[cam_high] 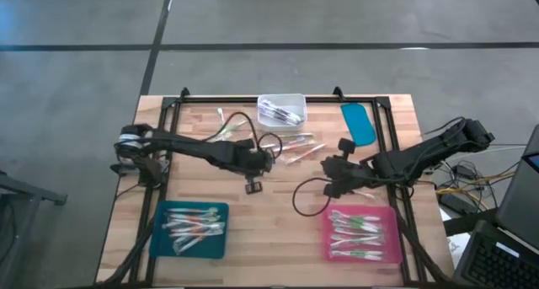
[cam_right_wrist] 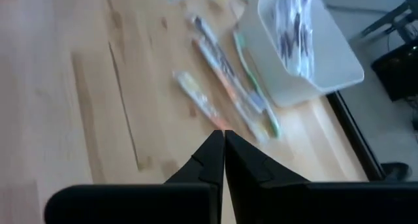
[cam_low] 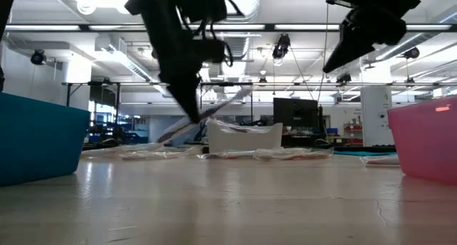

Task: Pick & Place Toothbrushes
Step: Put the violet toothbrush into the white bin

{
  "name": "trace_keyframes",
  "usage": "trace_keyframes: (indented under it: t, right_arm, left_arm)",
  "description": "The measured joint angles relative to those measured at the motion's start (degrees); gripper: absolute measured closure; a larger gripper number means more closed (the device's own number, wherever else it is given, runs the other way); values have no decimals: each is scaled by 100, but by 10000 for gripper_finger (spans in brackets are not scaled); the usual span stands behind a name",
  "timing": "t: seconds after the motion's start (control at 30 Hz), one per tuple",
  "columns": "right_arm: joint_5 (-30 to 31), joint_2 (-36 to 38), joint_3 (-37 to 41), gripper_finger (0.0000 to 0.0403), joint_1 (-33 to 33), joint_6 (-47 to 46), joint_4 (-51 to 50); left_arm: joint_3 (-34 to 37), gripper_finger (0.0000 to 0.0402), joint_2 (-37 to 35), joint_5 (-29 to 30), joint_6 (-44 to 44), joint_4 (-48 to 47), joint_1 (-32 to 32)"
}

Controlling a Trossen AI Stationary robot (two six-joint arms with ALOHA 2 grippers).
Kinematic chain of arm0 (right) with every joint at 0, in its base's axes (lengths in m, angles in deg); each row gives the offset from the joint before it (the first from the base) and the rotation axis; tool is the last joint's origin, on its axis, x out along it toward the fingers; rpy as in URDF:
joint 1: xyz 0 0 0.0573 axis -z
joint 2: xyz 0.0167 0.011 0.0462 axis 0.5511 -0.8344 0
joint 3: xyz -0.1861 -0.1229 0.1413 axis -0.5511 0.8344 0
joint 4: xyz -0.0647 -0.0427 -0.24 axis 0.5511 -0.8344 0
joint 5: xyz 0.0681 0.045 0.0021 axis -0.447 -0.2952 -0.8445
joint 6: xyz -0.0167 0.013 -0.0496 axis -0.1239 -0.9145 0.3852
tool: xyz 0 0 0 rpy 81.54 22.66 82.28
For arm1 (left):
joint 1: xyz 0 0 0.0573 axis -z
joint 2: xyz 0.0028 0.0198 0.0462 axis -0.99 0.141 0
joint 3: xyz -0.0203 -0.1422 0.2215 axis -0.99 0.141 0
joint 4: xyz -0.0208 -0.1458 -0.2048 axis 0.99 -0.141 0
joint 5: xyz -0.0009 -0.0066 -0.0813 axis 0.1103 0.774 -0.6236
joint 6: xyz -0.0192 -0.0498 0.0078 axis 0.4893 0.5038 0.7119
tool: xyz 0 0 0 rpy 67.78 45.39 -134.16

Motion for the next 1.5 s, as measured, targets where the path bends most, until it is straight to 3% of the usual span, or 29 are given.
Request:
trace_keyframes:
  t: [0.27,0.47,0.67,0.93,1.07,1.5]
  right_arm:
    - [33,2,455,394,-2,596,1623]
    - [-19,39,700,394,-15,634,2183]
    - [-66,60,1365,382,-15,1354,4207]
    - [-211,538,2084,328,31,2238,6846]
    - [-377,605,2127,297,180,2249,7077]
    - [-981,137,1661,215,614,2116,6995]
  left_arm:
    - [0,375,-366,48,-956,1963,-26]
    - [-2,378,-423,48,-1449,2665,-44]
    - [263,377,-464,38,-1906,3702,-50]
    - [1077,372,-688,-695,-1830,6311,-157]
    - [1214,375,-688,-827,-2078,7162,-147]
    - [1119,375,-688,-938,-2382,7414,-166]
